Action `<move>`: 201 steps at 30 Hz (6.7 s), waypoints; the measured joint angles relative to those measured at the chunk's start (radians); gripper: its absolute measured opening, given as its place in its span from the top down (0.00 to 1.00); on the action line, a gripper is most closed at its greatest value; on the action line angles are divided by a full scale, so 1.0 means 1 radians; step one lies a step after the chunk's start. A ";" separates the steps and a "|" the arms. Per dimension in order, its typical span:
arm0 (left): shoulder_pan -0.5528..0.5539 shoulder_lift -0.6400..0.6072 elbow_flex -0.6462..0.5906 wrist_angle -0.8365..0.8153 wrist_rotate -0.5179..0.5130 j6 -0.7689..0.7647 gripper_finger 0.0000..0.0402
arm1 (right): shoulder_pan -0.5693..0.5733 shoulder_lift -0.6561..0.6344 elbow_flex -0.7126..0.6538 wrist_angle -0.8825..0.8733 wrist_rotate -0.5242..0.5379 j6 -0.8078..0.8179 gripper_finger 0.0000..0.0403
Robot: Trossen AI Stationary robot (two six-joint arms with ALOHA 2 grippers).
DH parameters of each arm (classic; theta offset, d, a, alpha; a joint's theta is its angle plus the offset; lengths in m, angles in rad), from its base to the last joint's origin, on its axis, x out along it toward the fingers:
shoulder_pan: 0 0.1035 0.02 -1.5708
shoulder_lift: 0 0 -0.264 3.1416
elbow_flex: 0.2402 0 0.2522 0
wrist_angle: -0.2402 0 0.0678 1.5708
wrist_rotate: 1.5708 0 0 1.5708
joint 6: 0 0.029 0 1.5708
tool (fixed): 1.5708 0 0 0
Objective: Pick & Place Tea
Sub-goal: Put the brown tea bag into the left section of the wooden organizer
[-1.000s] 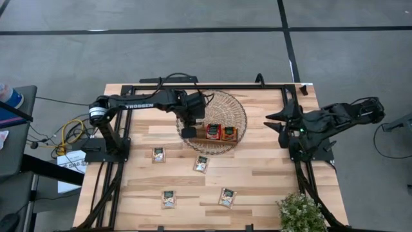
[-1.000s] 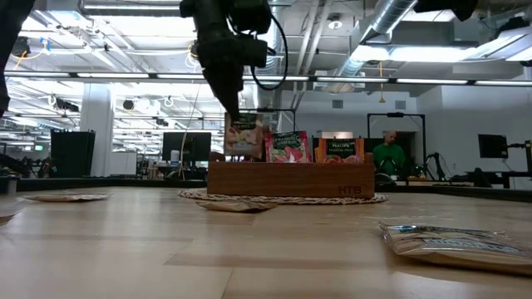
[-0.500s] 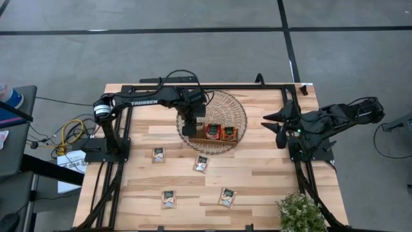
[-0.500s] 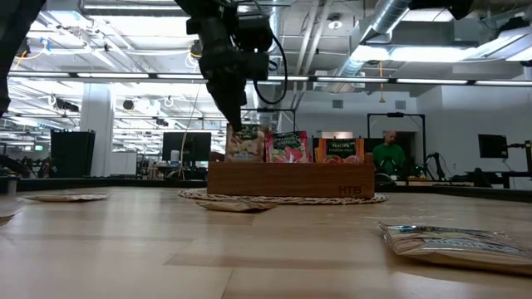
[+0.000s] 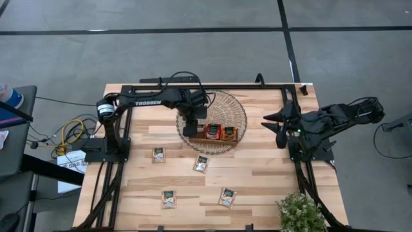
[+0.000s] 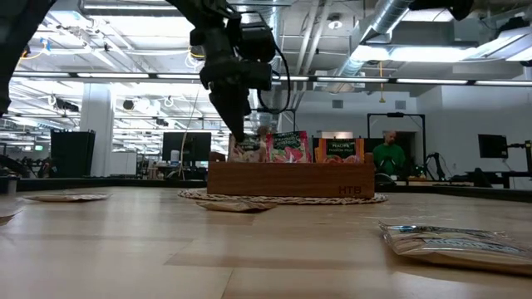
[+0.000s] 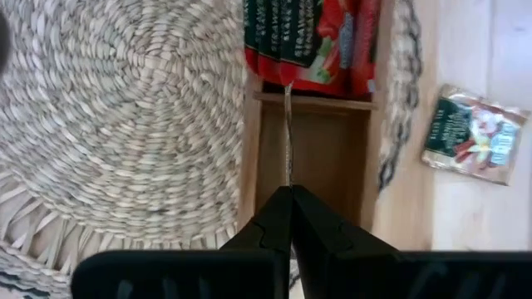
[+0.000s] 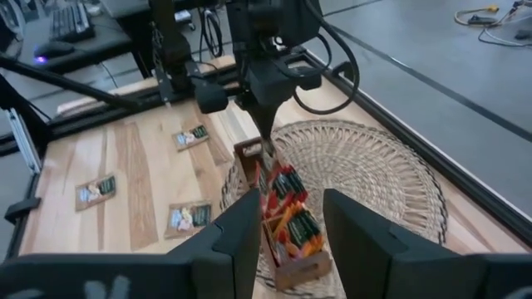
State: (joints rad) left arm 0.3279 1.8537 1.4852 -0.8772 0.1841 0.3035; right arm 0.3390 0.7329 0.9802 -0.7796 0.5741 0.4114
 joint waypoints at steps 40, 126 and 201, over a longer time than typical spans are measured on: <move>0.000 0.012 -0.066 0.094 -0.050 -0.029 1.00 | 0.000 -0.501 -0.565 0.207 0.002 0.189 0.70; -0.184 -0.429 -0.658 -0.115 -0.087 -0.624 0.68 | 0.090 -0.695 -0.760 0.422 0.003 0.124 0.70; -0.247 -0.375 -0.803 0.149 -0.118 -0.431 0.68 | 0.090 -0.695 -0.760 0.430 0.002 0.165 0.70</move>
State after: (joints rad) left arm 0.0805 1.4785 0.6825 -0.7278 0.0657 -0.1272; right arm 0.4294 0.0382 0.2203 -0.3499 0.5762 0.5768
